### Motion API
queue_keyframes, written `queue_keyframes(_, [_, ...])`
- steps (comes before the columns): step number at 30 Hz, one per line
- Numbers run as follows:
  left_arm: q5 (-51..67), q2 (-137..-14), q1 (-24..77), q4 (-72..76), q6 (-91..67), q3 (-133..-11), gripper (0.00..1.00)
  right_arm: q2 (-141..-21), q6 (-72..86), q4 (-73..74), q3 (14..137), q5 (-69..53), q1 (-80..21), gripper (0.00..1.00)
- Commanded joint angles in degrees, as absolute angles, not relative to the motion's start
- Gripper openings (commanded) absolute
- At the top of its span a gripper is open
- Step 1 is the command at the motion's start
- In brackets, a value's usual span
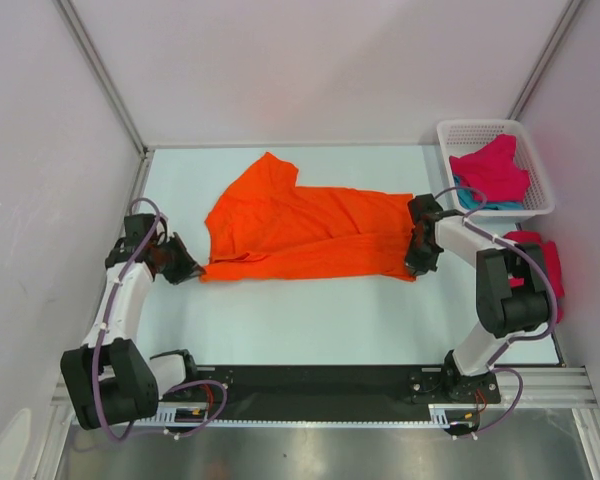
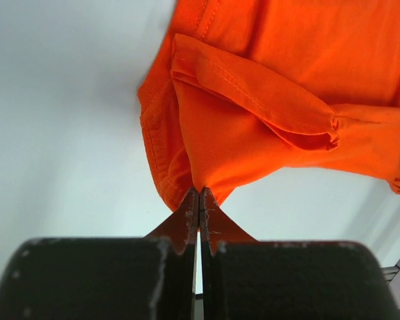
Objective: Fold and stack the t-shirts
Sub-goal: Fold the flattened tshirt in 1/3 of the way
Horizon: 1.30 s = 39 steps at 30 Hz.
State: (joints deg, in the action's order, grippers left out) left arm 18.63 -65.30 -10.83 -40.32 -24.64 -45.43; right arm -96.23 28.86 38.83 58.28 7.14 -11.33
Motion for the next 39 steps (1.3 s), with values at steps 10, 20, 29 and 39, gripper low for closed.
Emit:
queue_keyframes(10, [15.3,-65.4,-15.8,-42.1,-19.3,-47.9,0.00,-89.4,28.1,41.2,56.4,13.4,-6.8,0.00])
queue_keyframes(20, [17.6,-65.2,-16.0,-42.1,-19.6,-47.1,0.00,-88.4,27.4,41.7,54.5,12.9,-5.4,0.00])
queue_keyframes(29, [19.2,-63.5,-16.4,-42.3,-19.8,-45.4,0.01,-87.8,27.3,42.4,54.5,11.3,-5.2,0.00])
queue_keyframes(39, [21.4,-60.5,-16.4,-43.6,-20.0,-47.3,0.75,-85.8,27.5,45.7,58.4,11.5,-6.4,0.31])
